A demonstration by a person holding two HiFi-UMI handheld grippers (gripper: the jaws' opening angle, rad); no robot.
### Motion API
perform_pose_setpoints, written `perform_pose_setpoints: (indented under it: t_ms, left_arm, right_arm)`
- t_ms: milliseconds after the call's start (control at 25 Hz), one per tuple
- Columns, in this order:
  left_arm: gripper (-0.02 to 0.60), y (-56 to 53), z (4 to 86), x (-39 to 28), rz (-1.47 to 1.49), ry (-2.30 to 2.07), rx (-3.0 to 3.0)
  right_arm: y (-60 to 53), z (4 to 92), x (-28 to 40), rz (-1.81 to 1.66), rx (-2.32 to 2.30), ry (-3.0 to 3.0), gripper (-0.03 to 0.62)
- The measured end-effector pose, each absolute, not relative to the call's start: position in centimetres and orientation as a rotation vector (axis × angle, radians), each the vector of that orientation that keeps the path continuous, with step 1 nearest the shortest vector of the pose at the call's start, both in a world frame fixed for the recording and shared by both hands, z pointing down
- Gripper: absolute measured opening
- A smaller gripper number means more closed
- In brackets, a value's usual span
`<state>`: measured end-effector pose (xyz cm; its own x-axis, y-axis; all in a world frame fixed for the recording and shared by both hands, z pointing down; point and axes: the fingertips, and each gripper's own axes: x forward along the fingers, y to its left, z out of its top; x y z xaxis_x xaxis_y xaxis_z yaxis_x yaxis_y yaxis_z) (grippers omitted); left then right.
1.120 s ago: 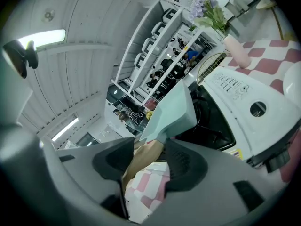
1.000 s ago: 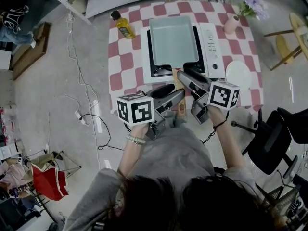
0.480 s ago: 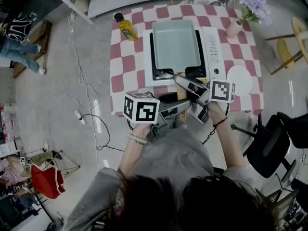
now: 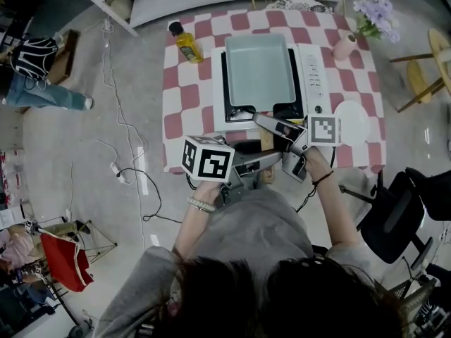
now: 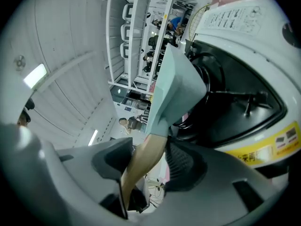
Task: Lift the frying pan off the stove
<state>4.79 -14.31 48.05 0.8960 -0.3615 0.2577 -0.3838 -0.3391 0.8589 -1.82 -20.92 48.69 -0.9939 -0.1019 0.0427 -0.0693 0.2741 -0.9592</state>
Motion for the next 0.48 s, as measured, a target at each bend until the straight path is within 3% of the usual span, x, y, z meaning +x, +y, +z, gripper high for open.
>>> perform_pose_setpoints:
  t_ms: [480]
  left_arm:
    - [0.207, -14.19, 48.20, 4.78, 0.065, -0.525, 1.997]
  right_arm:
    - [-21.03, 48.69, -1.76, -1.862, -0.170, 2.435, 0.221]
